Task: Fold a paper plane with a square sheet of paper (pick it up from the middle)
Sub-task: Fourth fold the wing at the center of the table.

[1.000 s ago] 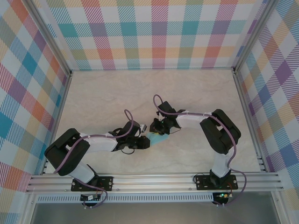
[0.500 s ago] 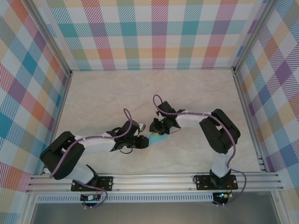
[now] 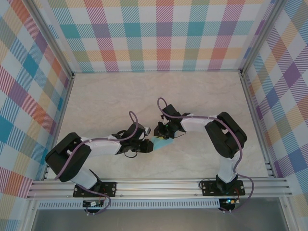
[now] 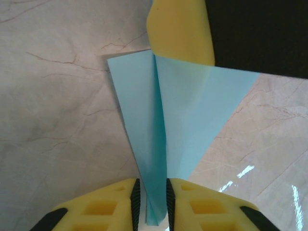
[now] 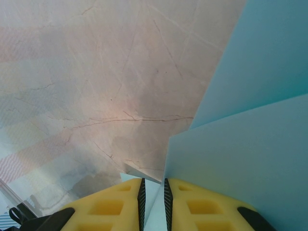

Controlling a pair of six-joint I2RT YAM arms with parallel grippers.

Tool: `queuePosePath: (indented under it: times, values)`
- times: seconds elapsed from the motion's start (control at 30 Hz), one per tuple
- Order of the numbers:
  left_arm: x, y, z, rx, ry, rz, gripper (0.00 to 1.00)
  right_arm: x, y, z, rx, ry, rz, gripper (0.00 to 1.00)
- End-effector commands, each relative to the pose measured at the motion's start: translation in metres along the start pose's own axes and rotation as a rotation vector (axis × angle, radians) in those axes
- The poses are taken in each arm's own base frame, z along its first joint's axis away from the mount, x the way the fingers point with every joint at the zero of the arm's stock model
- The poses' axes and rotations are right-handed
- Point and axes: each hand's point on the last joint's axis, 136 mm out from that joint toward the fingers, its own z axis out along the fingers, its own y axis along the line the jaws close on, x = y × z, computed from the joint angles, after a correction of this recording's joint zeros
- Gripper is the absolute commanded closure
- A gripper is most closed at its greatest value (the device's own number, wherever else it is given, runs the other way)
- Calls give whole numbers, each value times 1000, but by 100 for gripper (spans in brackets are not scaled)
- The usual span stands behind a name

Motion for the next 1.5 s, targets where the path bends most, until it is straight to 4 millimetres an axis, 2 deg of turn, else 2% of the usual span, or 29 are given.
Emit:
queuePosePath:
  times: [0.0, 0.13, 0.33, 0.5, 0.63, 0.73, 0.87, 1.07, 1.33, 1.47]
  values:
    - [-1, 7, 4, -23, 20, -2, 82, 0, -1, 5, 7, 15, -10, 80]
    - [1, 9, 7, -35, 37, -8, 88, 1, -3, 6, 11, 20, -9, 80]
    - [2, 14, 7, -57, 37, -17, 92, 3, -6, 8, 15, 26, -2, 80]
    - [-16, 8, -19, -64, -69, -42, 89, 4, -7, 8, 15, 27, -2, 80]
    - [-31, 11, -44, -83, -161, -91, 81, 3, -6, 7, 11, 25, -4, 80]
    - [-34, 10, -51, -66, -168, -104, 76, 2, -5, 8, 9, 25, -5, 79]
    - [-31, -2, -44, 7, -128, -98, 69, 2, -4, 9, 5, 26, -4, 79]
    - [-25, -11, -33, 64, -70, -68, 68, 2, -6, 10, 8, 26, 3, 79]
    - [-18, -31, -22, 153, 3, -16, 80, 4, -9, 12, 16, 32, 10, 80]
    - [-13, -37, -14, 165, 49, 9, 82, 4, -11, 13, 20, 32, 13, 80]
